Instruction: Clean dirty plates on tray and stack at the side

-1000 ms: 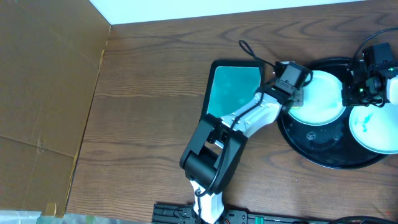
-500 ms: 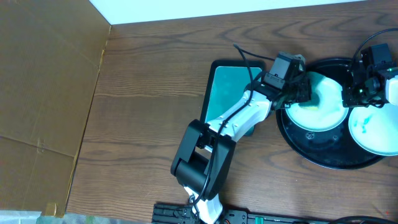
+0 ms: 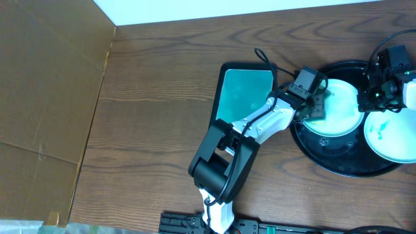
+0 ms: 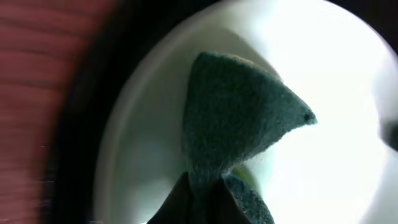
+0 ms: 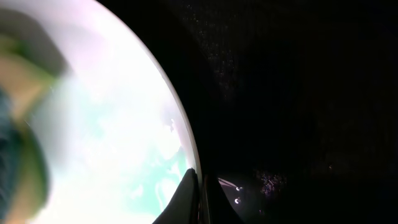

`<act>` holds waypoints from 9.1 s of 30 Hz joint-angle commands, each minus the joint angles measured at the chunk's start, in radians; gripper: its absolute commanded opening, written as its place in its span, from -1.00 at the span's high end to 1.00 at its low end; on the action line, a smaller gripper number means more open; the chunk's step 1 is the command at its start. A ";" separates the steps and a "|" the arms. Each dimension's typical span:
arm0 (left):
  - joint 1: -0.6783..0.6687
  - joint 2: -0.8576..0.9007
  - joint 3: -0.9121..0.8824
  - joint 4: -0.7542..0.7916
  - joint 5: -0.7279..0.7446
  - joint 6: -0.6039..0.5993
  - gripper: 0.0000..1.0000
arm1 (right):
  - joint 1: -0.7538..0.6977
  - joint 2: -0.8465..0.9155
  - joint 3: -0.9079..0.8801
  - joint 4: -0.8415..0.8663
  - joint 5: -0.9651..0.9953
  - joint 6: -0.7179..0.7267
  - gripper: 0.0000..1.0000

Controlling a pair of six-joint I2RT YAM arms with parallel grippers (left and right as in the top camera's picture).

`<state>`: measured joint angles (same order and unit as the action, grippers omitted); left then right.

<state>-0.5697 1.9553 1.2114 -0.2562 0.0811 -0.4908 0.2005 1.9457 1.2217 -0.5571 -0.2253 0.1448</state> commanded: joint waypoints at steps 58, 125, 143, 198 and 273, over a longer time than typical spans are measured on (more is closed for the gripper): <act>0.524 -0.294 -0.016 -0.207 -0.038 0.034 0.86 | 0.336 -0.331 0.011 0.157 1.060 -0.571 0.98; 0.604 -0.294 -0.016 -0.267 -0.038 0.038 0.86 | -0.736 -0.100 0.006 0.236 0.011 0.287 0.98; 0.604 -0.294 -0.016 -0.267 -0.037 0.037 0.86 | -0.703 -0.266 0.007 0.047 -0.138 0.286 -0.44; 0.604 -0.294 -0.016 -0.266 -0.037 0.037 0.85 | -0.327 -0.452 -0.272 -0.251 0.006 0.154 0.98; -0.032 0.010 -0.003 0.082 -0.391 -0.101 0.86 | -0.101 -0.055 -0.240 0.257 -0.167 0.251 0.98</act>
<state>-0.6483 1.9896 1.2144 -0.1471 -0.1379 -0.6342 0.0845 1.8584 0.9810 -0.2863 -0.3878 0.3843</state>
